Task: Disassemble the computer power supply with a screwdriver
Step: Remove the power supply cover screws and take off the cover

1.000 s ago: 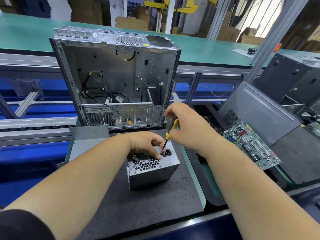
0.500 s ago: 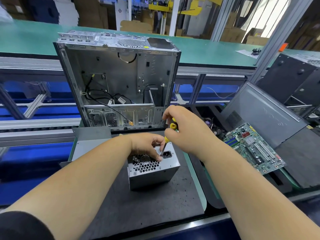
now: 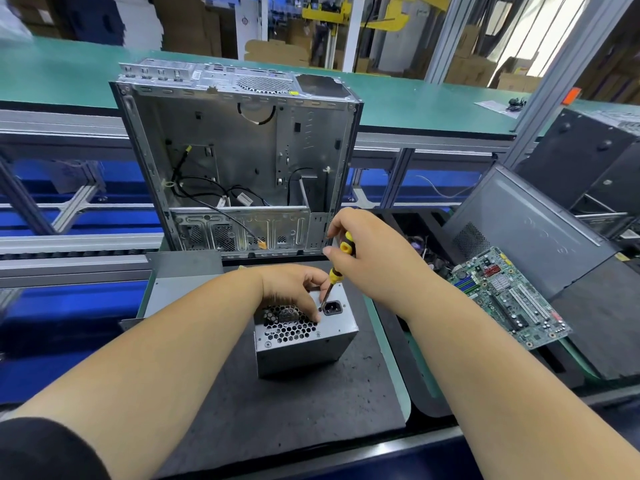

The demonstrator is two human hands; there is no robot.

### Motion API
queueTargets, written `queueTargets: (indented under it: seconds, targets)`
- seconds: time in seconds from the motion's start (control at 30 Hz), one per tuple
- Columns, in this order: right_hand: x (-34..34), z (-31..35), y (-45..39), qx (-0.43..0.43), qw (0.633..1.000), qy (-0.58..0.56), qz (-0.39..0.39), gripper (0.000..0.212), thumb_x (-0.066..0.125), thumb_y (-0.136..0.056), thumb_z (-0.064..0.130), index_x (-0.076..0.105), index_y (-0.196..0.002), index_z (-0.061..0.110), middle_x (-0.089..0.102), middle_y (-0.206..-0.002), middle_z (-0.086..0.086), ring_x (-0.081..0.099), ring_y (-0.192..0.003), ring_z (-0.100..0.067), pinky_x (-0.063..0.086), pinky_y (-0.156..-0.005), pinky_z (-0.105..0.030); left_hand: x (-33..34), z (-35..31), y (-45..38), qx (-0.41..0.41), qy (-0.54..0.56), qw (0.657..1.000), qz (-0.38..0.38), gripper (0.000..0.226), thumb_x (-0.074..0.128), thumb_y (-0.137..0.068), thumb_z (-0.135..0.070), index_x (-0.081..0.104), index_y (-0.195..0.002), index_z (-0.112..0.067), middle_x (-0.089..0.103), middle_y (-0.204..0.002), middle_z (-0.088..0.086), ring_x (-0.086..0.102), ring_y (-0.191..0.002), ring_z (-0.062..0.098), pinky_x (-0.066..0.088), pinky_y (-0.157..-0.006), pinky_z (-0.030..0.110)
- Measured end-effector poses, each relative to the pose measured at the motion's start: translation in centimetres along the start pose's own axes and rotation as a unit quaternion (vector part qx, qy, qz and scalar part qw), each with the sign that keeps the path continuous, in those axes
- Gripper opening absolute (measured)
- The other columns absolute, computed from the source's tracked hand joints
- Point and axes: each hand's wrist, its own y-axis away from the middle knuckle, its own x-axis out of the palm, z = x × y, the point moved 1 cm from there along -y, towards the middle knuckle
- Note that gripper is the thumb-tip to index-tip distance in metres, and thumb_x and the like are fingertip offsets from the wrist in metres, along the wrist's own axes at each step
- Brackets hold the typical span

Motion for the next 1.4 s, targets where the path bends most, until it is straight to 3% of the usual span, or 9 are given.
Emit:
queueTargets:
  seconds: [0.33,0.43,0.5,0.6,0.7,0.87,1.1,1.33,1.4]
  targets:
    - [0.1,-0.2,0.1,0.02,1.0,-0.02,0.0,0.017,0.061,-0.091,0.022,0.05,-0.104,0.027,0.052,-0.102,0.01,0.053,-0.089,-0.012,0.046,-0.075,-0.03,0.6,-0.4,0.6,-0.003,-0.046,0.998,-0.052,0.031,0.086,-0.073,-0.023,0.065,-0.094,-0.014,0.06,-0.122,0.012,0.051,-0.123,0.033,0.037,-0.11,0.05]
    - [0.0,-0.1,0.1,0.02,1.0,-0.016,0.004,0.017,0.061,-0.092,0.022,0.052,-0.106,0.024,0.053,-0.105,0.01,0.053,-0.09,-0.014,0.049,-0.079,-0.034,0.7,-0.4,0.9,-0.011,-0.072,0.995,-0.069,0.02,0.085,-0.075,-0.027,0.065,-0.079,-0.029,0.063,-0.089,-0.02,0.059,-0.098,0.005,0.045,-0.091,0.033]
    - [-0.1,0.0,0.2,0.017,1.0,-0.013,0.007,0.017,0.06,-0.092,0.022,0.051,-0.106,0.024,0.053,-0.106,0.009,0.054,-0.09,-0.015,0.049,-0.08,-0.035,0.8,-0.5,1.2,-0.008,-0.106,0.991,-0.085,0.021,0.083,-0.077,-0.029,0.064,-0.072,-0.036,0.058,-0.078,-0.027,0.054,-0.083,-0.007,0.042,-0.083,0.027]
    - [-0.1,0.0,0.2,0.012,1.0,-0.011,0.008,0.016,0.06,-0.093,0.023,0.051,-0.107,0.024,0.053,-0.107,0.008,0.055,-0.089,-0.015,0.05,-0.079,-0.035,1.0,-0.6,1.7,0.01,-0.154,0.978,-0.143,0.015,0.083,-0.077,-0.029,0.068,-0.079,-0.029,0.065,-0.096,-0.015,0.057,-0.103,0.006,0.043,-0.099,0.037]
    - [-0.2,-0.1,0.2,0.009,1.0,-0.012,0.005,0.017,0.061,-0.093,0.024,0.051,-0.107,0.024,0.054,-0.108,0.008,0.055,-0.088,-0.013,0.049,-0.077,-0.031,1.6,-0.9,2.4,0.016,-0.225,0.95,-0.215,0.018,0.083,-0.074,-0.037,0.065,-0.073,-0.039,0.06,-0.101,-0.019,0.051,-0.11,0.011,0.035,-0.105,0.043]
    - [-0.1,-0.6,0.1,0.006,1.0,-0.017,-0.004,0.018,0.063,-0.093,0.026,0.052,-0.106,0.026,0.053,-0.105,0.009,0.053,-0.086,-0.008,0.043,-0.068,-0.02,3.1,-1.2,3.0,-0.011,-0.28,0.91,-0.304,0.019,0.079,-0.078,-0.044,0.06,-0.073,-0.044,0.052,-0.105,-0.02,0.041,-0.108,0.011,0.025,-0.103,0.037]
    - [-0.3,-1.6,0.1,0.003,0.999,-0.03,-0.02,0.016,0.064,-0.093,0.026,0.052,-0.104,0.026,0.052,-0.1,0.011,0.052,-0.083,-0.006,0.042,-0.069,-0.02,4.3,-2.5,2.2,-0.058,-0.425,0.852,-0.301,0.019,0.062,-0.094,-0.038,0.047,-0.083,-0.033,0.045,-0.097,-0.006,0.045,-0.102,0.022,0.033,-0.093,0.039]
    - [-0.1,-3.4,0.5,0.042,0.994,-0.085,-0.06,0.015,0.067,-0.091,0.027,0.053,-0.096,0.028,0.052,-0.083,0.013,0.052,-0.071,-0.005,0.036,-0.059,-0.018,5.0,-2.3,2.2,-0.056,-0.4,0.867,-0.291,0.004,0.054,-0.099,-0.03,0.055,-0.098,-0.026,0.046,-0.106,-0.002,0.043,-0.101,0.023,0.035,-0.088,0.037]
    - [-0.1,-4.1,0.6,0.068,0.986,-0.126,-0.086,0.013,0.068,-0.091,0.027,0.055,-0.094,0.028,0.054,-0.082,0.011,0.053,-0.071,-0.006,0.039,-0.06,-0.021,4.9,-2.4,2.2,-0.057,-0.364,0.879,-0.302,0.008,0.053,-0.099,-0.027,0.051,-0.092,-0.027,0.045,-0.101,-0.005,0.043,-0.099,0.022,0.033,-0.085,0.035]
